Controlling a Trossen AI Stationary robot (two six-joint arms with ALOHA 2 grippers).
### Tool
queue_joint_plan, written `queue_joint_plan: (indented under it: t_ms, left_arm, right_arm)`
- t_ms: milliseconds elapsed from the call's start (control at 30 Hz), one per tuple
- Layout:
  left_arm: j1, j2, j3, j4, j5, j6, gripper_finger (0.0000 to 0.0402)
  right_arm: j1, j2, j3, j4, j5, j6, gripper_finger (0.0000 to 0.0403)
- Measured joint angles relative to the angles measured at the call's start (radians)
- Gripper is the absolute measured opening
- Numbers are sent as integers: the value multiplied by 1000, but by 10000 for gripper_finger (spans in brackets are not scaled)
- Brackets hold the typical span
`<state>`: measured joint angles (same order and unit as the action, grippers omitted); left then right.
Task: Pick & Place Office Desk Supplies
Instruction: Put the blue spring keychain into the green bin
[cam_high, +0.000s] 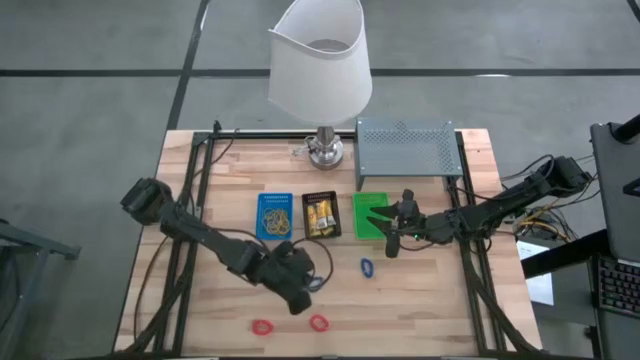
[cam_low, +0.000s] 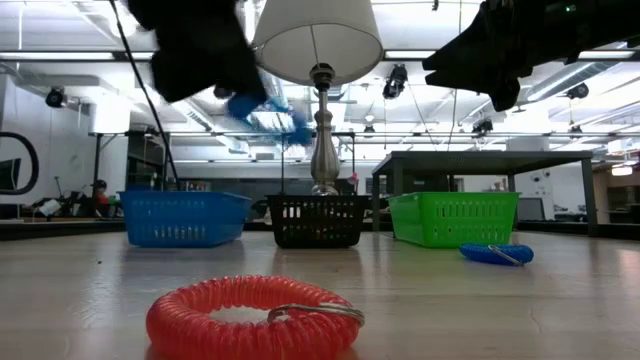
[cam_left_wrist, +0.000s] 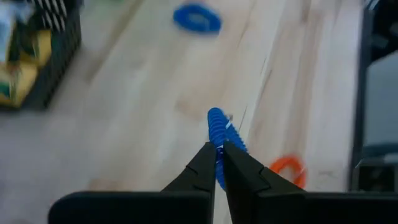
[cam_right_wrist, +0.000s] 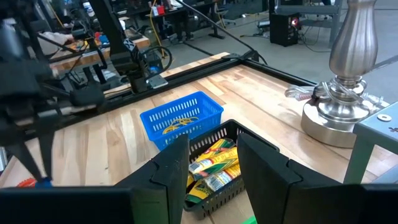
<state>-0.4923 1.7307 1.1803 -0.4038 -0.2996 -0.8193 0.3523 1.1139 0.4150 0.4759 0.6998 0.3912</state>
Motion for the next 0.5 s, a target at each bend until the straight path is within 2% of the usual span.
queue_joint_plan:
  t_ms: [133,233,500]
  left_arm:
    - [31,0,69,4,-20,4,23]
    - [51,-1,97,4,-76,3,23]
    - [144,-1,104,54,-117,38,23]
  right_arm:
    - [0,0,0,0,0,0,134]
    - [0,0,0,0,0,0,134]
    - [0,0,0,0,0,0,134]
